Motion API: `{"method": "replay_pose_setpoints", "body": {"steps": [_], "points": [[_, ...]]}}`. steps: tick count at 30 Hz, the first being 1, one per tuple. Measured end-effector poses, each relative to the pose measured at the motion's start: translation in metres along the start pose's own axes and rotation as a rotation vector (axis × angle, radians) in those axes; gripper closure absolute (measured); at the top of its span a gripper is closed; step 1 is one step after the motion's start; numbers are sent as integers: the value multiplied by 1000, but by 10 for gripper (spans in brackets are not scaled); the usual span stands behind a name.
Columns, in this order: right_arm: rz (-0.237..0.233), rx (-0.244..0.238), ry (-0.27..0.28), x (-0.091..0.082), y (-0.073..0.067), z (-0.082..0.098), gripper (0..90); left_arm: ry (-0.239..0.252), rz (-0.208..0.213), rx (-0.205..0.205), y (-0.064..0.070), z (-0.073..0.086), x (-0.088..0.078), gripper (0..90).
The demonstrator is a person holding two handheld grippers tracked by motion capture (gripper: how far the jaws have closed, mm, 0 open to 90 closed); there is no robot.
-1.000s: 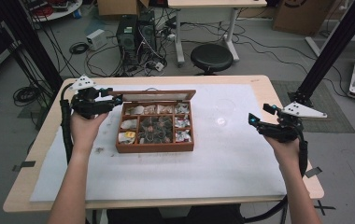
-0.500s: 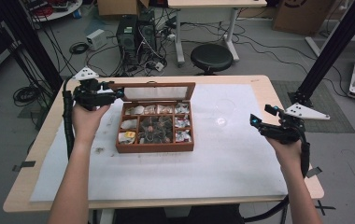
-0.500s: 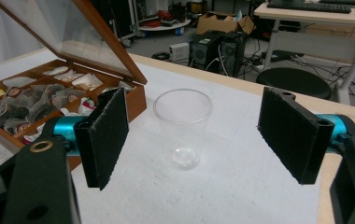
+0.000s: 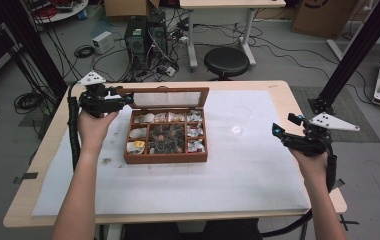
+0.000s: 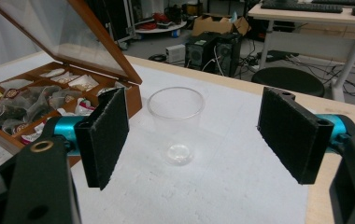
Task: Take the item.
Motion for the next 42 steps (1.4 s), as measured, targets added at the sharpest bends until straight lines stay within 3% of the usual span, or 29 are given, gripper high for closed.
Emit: {"method": "replay_pose_setpoints", "body": {"steps": [13,28,34,42], "points": [[-12,-3,-9,5,-2,1,255,-2,-2,-2,1,1,0,433],[-57,-23,-22,16,-16,-4,279,3,4,-10,1,2,0,429],[-98,-43,-25,24,-28,-9,323,5,5,-14,1,2,0,429],[-168,-70,-35,44,-54,-17,359,6,4,-21,0,1,1,429]]}}
Point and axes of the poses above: each handheld gripper's, and its own axes: x roughly forward along the jaws, z roughly out of its underside, y roughly to its right, the point moved 5 cm from there along x, roughly forward along the jaws, and after that the axes turned 1 degree about z, right-handed, at the moved point
